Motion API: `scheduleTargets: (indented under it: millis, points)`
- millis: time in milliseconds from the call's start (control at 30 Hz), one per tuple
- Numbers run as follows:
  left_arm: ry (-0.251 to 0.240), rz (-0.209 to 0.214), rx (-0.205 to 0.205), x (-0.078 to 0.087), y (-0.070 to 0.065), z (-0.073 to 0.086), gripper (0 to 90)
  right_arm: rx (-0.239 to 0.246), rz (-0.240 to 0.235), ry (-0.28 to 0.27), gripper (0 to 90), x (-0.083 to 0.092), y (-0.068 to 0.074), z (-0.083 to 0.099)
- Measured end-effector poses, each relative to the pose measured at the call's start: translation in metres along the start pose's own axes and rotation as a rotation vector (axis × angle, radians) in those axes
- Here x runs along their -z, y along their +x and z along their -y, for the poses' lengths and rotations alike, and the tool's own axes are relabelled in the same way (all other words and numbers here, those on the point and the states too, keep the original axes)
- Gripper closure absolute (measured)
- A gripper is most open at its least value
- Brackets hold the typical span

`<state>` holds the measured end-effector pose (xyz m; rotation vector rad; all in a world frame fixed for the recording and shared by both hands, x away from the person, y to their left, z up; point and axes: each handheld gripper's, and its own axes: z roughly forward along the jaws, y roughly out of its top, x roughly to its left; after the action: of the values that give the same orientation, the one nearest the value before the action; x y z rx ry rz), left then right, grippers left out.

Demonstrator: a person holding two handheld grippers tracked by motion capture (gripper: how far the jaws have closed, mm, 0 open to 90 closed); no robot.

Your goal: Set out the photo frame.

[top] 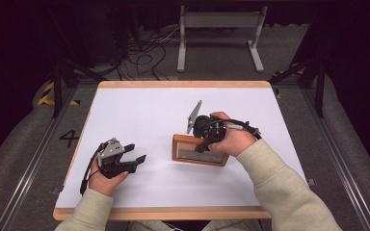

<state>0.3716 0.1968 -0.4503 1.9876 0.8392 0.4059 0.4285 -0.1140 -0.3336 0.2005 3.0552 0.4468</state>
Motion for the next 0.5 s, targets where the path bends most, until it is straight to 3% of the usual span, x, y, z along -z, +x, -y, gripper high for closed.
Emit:
scheduleTargets:
  millis: [267,400,500]
  points:
    - [0.003,0.000,-0.003,0.000,0.000,0.000,36.8,0.073,-0.032,0.042,73.4,-0.017,-0.001,-0.001]
    - [0.002,0.000,-0.001,0.000,0.000,0.000,36.8,0.078,-0.035,0.035,73.3,-0.021,-0.002,-0.002]
    - [0.002,0.000,-0.006,0.000,0.000,0.000,36.8,0.111,-0.034,0.026,73.2,-0.024,0.000,-0.003]
